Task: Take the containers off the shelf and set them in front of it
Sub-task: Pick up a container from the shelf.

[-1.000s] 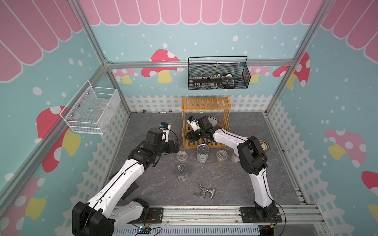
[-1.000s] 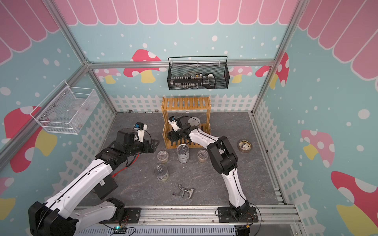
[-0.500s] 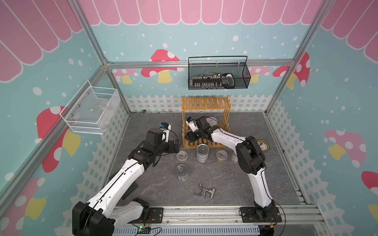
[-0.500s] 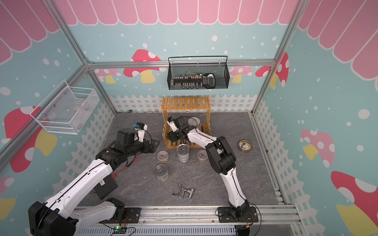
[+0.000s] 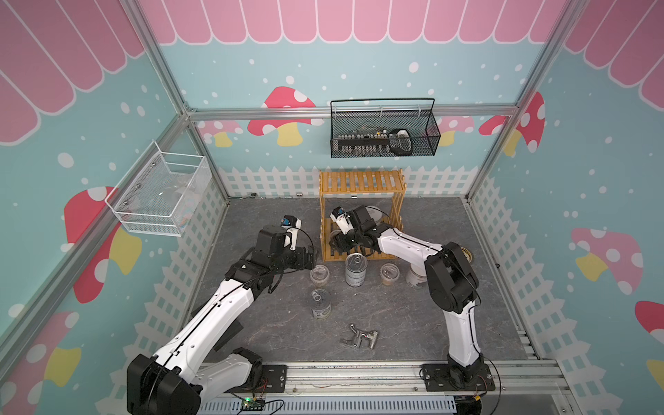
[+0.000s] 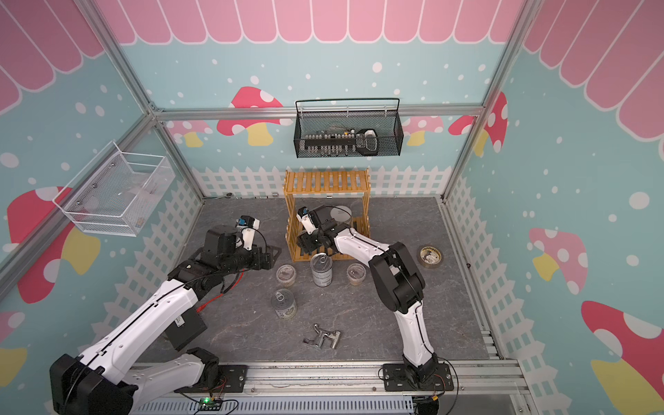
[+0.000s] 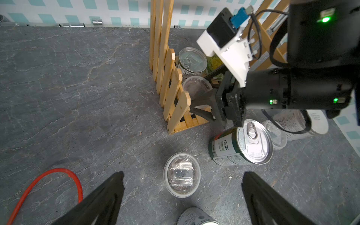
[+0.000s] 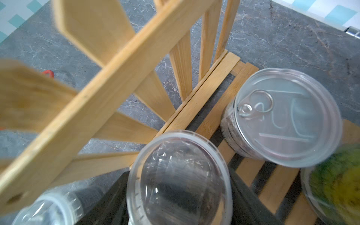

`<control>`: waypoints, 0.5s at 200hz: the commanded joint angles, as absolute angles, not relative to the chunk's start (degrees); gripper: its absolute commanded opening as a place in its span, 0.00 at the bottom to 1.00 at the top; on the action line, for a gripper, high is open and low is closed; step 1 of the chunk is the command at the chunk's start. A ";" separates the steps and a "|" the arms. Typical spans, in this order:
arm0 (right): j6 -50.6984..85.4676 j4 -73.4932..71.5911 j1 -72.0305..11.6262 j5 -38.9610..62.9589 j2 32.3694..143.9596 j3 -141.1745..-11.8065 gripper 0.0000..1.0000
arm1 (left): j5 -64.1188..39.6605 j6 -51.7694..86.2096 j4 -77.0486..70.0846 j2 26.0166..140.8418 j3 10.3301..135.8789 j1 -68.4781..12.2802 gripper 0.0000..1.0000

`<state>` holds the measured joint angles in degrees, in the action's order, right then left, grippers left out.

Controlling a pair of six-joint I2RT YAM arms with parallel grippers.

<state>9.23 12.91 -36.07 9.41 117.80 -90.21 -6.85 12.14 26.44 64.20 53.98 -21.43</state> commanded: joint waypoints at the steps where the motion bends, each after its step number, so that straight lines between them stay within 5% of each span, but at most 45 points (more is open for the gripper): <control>1: 8.70 9.45 -36.46 8.96 111.64 -86.81 0.65 | -8.08 11.44 24.83 63.72 53.54 -21.01 0.98; 100: 6.02 10.14 -38.26 13.90 87.29 -71.50 0.63 | -8.99 12.38 23.56 63.52 52.84 -20.92 0.98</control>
<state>8.05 9.56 -36.45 10.57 94.43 -75.70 -7.66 12.19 25.41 64.20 53.78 -21.39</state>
